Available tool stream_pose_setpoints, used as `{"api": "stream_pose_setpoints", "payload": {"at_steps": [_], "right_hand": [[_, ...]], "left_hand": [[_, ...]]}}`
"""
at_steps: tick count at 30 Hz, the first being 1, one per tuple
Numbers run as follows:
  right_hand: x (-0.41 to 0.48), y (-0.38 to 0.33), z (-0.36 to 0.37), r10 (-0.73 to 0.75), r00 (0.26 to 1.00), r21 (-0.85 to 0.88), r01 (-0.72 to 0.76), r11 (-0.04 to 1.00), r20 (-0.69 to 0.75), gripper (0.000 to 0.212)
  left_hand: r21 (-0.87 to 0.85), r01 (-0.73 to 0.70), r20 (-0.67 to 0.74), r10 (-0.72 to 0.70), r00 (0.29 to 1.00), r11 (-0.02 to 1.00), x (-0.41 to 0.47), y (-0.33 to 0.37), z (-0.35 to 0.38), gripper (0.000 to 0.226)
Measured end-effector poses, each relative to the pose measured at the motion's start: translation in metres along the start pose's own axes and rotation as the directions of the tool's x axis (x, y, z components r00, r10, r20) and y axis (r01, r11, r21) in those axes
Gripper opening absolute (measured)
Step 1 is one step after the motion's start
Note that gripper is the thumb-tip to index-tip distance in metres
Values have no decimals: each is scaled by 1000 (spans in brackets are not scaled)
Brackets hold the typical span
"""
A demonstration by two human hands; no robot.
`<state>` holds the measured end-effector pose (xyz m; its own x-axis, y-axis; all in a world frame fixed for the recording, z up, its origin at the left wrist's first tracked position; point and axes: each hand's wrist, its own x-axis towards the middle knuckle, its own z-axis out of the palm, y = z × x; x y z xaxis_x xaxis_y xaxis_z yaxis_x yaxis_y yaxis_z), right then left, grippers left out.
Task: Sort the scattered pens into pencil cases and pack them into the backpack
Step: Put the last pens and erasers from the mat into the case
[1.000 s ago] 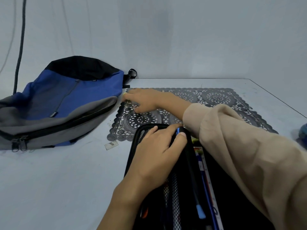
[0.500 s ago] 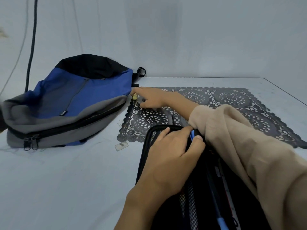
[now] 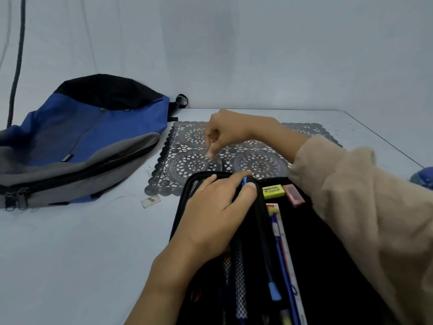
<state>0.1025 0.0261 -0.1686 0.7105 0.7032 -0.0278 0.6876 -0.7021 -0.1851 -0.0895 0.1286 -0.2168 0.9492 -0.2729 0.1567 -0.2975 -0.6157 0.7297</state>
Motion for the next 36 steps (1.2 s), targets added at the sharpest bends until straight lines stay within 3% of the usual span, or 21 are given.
{"api": "stream_pose_setpoints", "payload": {"at_steps": [3,6,9,12,18,24,26,31,36], "right_hand": [[-48,-8,-13,39,988,68,-29,997,-152,30],[-103,-18,-18,118,950,247,-45,968,-290,30],[-153,-26,-8,174,928,414,-24,910,-329,24],[-182,-29,20,182,919,372,-42,927,-349,21],[-201,-28,62,98,863,59,-79,995,-495,44],[-209,-23,67,107,895,82,-78,994,-433,27],[-212,-21,69,156,886,151,-98,984,-437,30],[-220,-20,66,388,697,533,-10,846,-603,26],[-224,-14,65,625,636,785,-49,617,-452,28]], "left_hand": [[-1,17,3,-17,1000,1000,-1,1,1,61],[-22,13,-6,-13,1000,1000,0,1,0,60],[-47,-1,-24,0,1000,999,3,-4,1,64],[-56,-10,-49,8,999,998,6,-9,3,70],[-102,-6,-64,-1,998,995,5,-7,4,65],[-129,-20,-58,12,998,991,5,-7,4,54],[-107,-12,-58,6,998,994,5,-5,2,52],[213,-96,44,89,995,972,12,14,-2,64],[556,-154,155,80,985,817,25,43,14,59]]}}
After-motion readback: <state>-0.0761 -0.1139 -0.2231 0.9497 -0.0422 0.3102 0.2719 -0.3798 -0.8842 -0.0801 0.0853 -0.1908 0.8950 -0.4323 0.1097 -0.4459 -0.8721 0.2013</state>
